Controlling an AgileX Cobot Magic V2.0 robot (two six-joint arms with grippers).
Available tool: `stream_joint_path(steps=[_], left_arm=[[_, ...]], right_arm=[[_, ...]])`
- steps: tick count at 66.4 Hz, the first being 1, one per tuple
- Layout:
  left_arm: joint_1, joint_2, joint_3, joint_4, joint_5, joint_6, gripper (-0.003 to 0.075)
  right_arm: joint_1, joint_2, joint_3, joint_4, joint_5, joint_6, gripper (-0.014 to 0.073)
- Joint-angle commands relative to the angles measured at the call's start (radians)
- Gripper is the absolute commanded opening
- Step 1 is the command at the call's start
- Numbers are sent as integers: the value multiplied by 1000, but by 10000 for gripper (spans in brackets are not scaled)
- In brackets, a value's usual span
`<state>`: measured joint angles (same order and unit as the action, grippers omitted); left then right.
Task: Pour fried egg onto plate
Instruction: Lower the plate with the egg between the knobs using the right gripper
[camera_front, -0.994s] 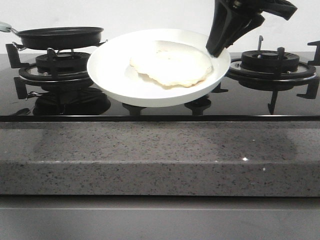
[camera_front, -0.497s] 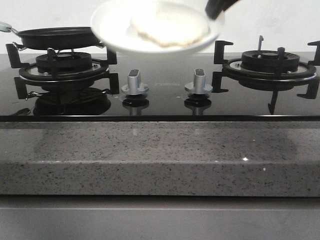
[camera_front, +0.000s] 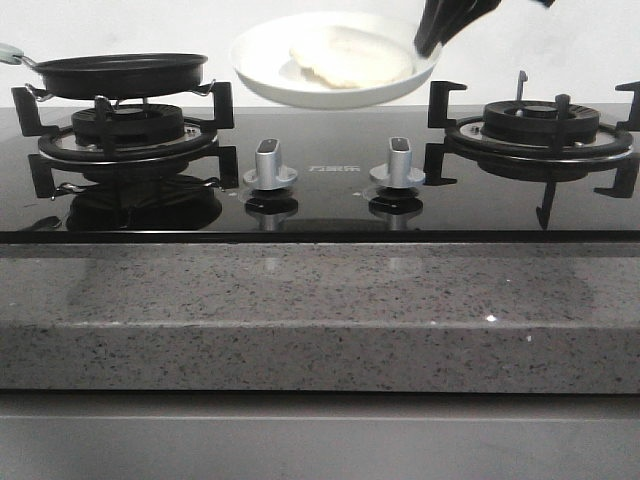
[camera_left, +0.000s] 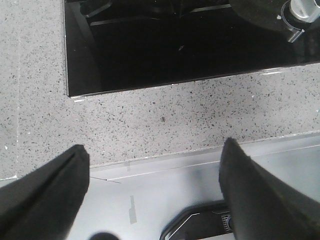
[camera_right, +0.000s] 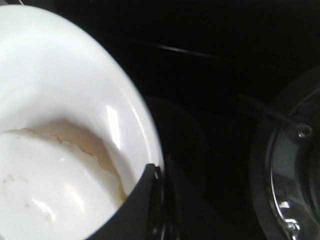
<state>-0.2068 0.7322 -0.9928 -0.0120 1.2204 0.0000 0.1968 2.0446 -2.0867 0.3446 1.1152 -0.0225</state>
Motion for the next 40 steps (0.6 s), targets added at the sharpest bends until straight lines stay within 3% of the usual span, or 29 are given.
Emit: stream_joint_path(steps=[1, 27, 33, 40], left_arm=[[-5, -1, -25, 1, -57, -8, 524], [-5, -1, -25, 1, -57, -8, 524], [-5, -1, -25, 1, -57, -8, 524], [-5, -1, -25, 1, -57, -8, 524]], right_arm=[[-4, -25, -52, 43, -31, 7, -67], [-4, 51, -55, 37, 25, 7, -57], [-4, 51, -55, 32, 24, 7, 19], [-4, 51, -55, 32, 12, 7, 197]])
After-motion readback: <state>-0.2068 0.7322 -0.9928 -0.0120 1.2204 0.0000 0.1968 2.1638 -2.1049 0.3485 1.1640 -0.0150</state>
